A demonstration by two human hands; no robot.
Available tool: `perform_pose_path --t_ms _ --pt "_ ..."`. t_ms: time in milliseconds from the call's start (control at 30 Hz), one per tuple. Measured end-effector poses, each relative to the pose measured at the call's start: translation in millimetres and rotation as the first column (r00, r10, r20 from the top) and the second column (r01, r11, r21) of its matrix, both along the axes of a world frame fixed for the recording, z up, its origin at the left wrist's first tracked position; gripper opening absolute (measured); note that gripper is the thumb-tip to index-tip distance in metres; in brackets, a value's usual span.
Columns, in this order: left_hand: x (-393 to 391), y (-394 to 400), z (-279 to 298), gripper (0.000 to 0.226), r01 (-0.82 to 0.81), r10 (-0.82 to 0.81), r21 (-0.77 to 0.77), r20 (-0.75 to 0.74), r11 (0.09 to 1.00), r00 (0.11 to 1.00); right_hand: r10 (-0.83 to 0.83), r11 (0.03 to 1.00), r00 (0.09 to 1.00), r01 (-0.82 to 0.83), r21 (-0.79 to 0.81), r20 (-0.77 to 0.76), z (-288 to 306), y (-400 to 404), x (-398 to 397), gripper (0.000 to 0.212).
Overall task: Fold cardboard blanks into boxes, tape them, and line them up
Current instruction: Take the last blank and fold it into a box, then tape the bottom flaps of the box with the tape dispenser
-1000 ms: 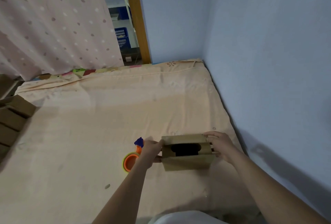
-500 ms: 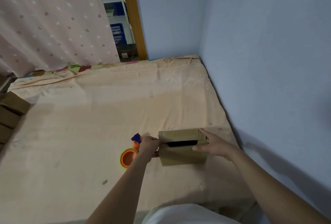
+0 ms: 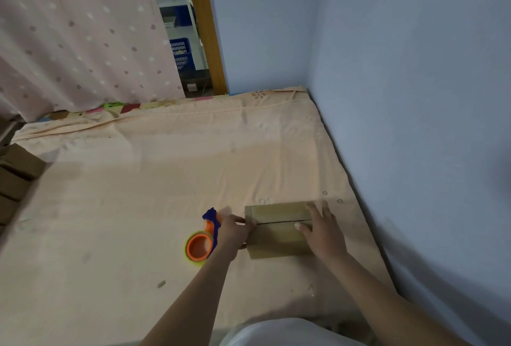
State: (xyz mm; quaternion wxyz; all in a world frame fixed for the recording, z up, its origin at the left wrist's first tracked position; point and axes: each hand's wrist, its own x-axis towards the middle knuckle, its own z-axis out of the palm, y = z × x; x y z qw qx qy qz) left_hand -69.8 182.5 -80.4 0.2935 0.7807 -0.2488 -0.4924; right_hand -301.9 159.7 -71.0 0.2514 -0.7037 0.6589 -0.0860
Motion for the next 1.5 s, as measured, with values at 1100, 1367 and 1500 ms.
perform_pose_path --t_ms 1100,1367,1500 --pt "54.2 39.8 -36.2 0.014 0.169 -0.259 0.218 0.506 0.961 0.823 0.413 0.911 0.866 -0.391 0.132 -0.283 -10.6 -3.4 57.9 0.120" --pt "58.5 35.9 -38.1 0.022 0.055 -0.146 0.193 0.501 0.980 0.853 0.417 0.908 0.866 -0.387 0.158 -0.277 -9.0 -3.5 59.6 0.123" --pt "59.6 24.9 -18.7 0.015 0.033 -0.122 0.172 0.537 0.985 0.834 0.417 0.908 0.863 -0.382 0.170 -0.286 -7.1 -5.6 61.0 0.116"
